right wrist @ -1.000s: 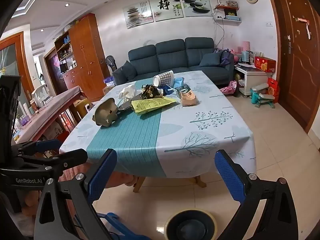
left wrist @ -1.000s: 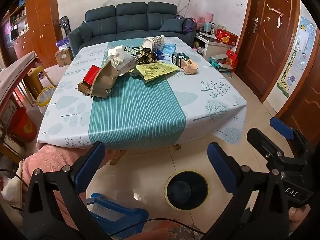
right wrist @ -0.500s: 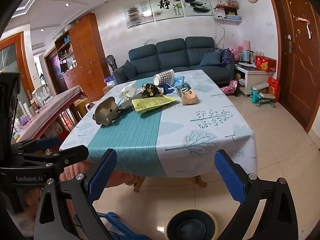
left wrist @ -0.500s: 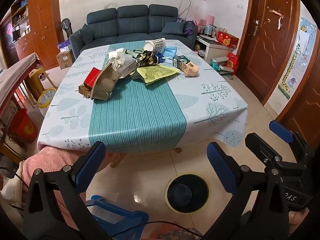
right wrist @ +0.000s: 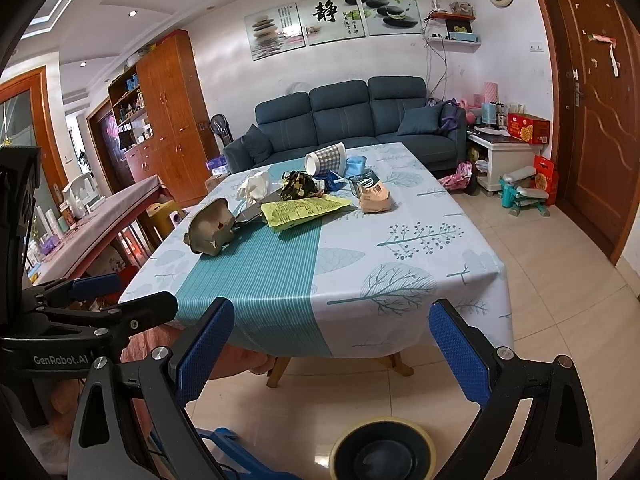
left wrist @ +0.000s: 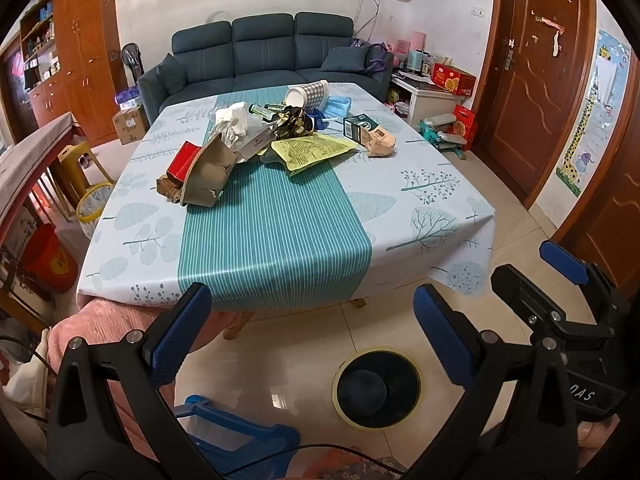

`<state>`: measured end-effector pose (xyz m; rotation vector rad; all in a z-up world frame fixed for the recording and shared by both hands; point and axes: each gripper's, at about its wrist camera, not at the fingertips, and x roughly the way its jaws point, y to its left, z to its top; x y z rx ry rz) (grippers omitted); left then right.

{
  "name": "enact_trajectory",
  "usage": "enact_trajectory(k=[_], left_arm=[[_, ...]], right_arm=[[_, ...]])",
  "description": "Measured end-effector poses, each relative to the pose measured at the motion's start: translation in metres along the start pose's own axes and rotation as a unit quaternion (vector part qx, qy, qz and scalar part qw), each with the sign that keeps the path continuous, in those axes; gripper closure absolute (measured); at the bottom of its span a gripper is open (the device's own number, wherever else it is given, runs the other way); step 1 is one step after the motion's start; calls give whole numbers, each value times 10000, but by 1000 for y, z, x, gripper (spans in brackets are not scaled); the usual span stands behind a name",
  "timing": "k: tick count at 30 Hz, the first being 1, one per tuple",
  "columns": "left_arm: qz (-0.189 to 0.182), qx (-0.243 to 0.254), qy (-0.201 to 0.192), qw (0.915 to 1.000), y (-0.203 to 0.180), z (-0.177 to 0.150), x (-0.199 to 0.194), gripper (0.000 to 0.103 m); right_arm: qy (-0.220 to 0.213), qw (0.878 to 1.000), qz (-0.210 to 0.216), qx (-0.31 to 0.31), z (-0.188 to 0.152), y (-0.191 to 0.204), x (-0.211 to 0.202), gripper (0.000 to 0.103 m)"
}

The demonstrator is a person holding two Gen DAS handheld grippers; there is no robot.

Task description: Collect trash

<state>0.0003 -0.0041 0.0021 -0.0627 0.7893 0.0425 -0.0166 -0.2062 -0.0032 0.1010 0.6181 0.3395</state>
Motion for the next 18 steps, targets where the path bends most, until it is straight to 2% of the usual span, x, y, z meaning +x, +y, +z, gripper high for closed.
enact_trajectory(k=[18], left_arm=[[41,24,19,10000,-1,2,0,3]], right_arm=[[-94,10000,-3,10,2,-1,-2,4]])
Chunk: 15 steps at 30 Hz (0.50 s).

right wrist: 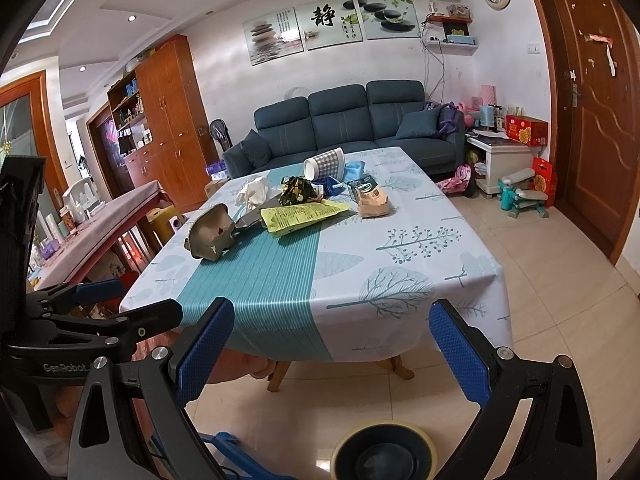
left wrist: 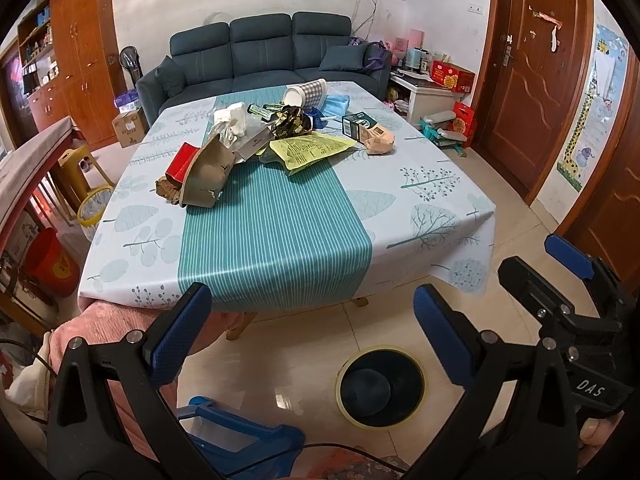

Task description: Collect trash

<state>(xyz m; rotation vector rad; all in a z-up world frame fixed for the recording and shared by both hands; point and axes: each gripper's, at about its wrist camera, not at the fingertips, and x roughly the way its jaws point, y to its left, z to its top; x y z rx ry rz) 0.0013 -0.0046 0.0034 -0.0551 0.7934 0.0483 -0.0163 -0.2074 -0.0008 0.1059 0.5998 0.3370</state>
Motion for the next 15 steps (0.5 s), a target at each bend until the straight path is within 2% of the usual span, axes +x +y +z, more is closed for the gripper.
enact_trajectory(k=[15], left_arm=[[1,33,-240,9997,4,7,-9,3]], right_arm=[[-255,9997,27,-10,5,8,-6,4]])
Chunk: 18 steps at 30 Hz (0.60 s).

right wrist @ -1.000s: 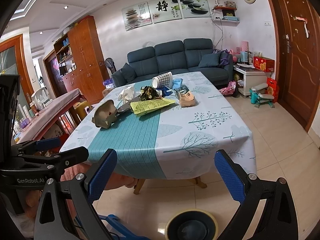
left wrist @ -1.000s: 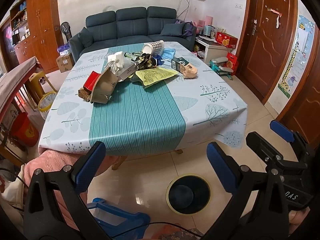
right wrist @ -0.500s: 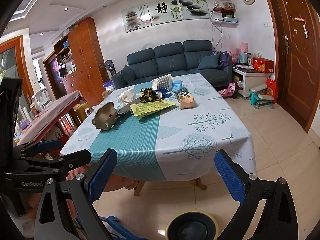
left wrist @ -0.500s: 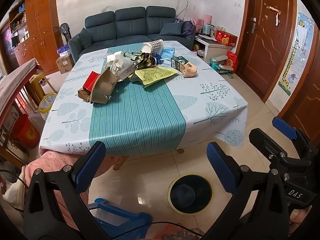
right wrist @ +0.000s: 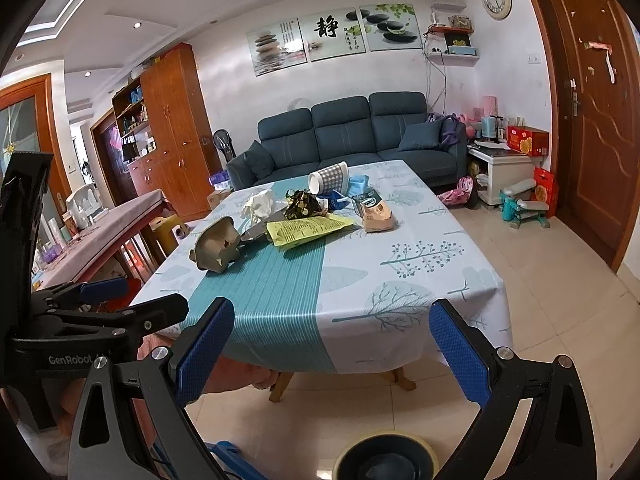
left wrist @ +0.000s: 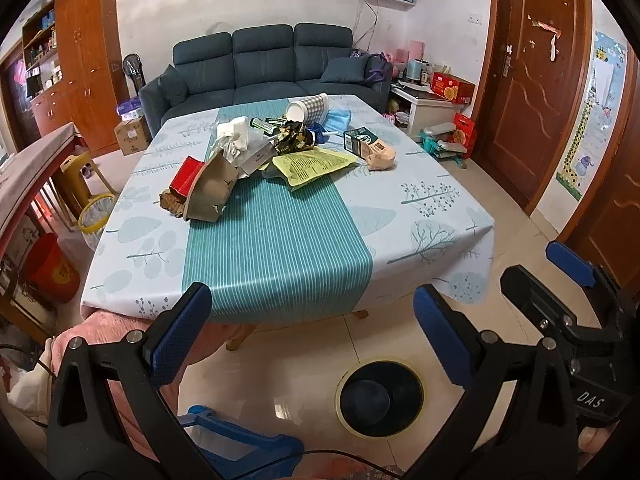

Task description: Collect trash

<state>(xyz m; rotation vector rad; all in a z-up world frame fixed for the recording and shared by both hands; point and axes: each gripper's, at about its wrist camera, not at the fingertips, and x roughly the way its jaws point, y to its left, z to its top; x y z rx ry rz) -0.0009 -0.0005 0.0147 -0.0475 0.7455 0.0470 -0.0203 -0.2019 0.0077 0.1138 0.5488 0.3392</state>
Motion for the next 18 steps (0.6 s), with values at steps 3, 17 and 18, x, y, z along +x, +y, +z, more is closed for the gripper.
enact_trajectory(k=[3,17,18], left_arm=[[1,30,-63,10000,2,3,-1,3],[146,194,-252,9994,29,44,4,3],[185,178,-284,9993,34,49,5,3]], right_arm=[[-53,10000,-64,24,2,2,0,4],[-97,9988,-387,283,28,29,18,4],[-116,9988,-383,294,32,33,20,4]])
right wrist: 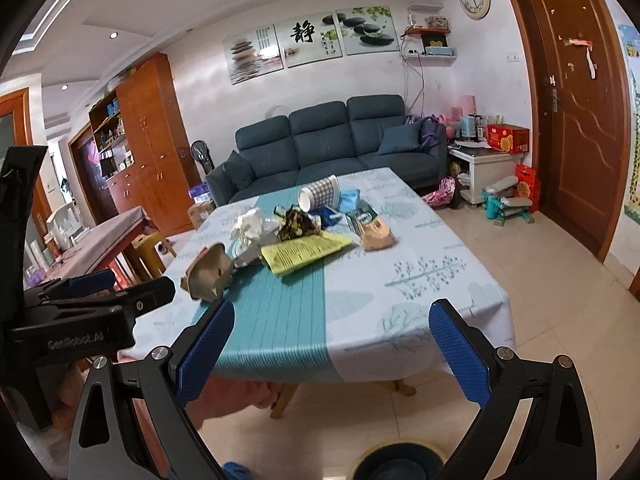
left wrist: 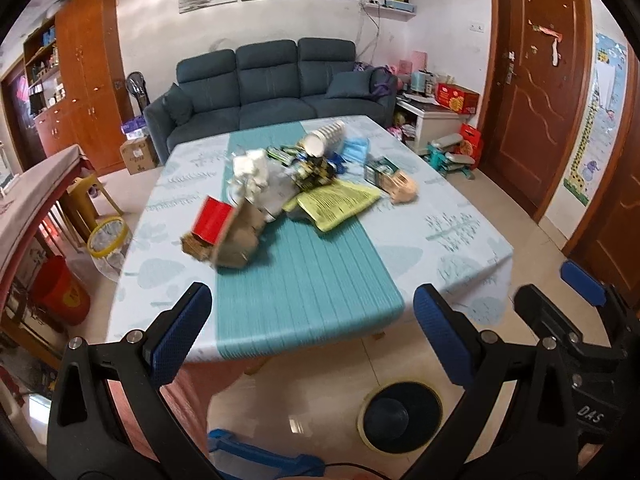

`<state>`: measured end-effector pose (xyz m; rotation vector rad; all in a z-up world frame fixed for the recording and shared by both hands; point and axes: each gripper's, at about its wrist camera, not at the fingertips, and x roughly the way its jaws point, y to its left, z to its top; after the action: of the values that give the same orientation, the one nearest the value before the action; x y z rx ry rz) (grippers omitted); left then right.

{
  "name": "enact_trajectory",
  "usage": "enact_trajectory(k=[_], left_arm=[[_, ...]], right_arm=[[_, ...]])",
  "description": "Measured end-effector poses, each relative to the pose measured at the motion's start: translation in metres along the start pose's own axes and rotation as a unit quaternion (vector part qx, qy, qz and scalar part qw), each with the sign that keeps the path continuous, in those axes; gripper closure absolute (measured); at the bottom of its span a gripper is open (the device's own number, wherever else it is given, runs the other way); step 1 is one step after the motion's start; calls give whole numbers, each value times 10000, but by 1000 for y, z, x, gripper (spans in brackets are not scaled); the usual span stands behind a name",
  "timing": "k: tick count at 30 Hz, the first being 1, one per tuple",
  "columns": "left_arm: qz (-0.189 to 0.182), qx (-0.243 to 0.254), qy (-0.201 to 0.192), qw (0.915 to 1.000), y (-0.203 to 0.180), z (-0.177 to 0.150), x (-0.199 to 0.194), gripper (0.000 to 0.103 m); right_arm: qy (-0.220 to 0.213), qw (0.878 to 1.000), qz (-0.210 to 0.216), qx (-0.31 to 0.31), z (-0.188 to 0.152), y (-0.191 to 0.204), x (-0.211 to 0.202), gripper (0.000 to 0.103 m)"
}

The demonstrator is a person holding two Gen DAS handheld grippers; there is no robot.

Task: Collect trash
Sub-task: 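Grasp the red box with the left tool while the right tool grasps the brown paper bag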

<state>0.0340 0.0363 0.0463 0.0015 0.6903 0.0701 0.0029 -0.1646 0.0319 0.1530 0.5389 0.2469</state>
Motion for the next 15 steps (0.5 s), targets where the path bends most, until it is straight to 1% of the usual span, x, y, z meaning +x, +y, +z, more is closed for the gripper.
enact_trajectory(k=[4,11,15], left_arm=[[23,-148,-47,9999,27,22,7,3],[71,-261,154,9995,69,55,26,3],[-19,-237,364,9991,91,72,39,3]], right_arm=[[-17,10000,-5,-29,17,20,7,4],[-49,10000,8,-37,57,63,22,4],[-20,10000,-64,-38,82,89,35,4]])
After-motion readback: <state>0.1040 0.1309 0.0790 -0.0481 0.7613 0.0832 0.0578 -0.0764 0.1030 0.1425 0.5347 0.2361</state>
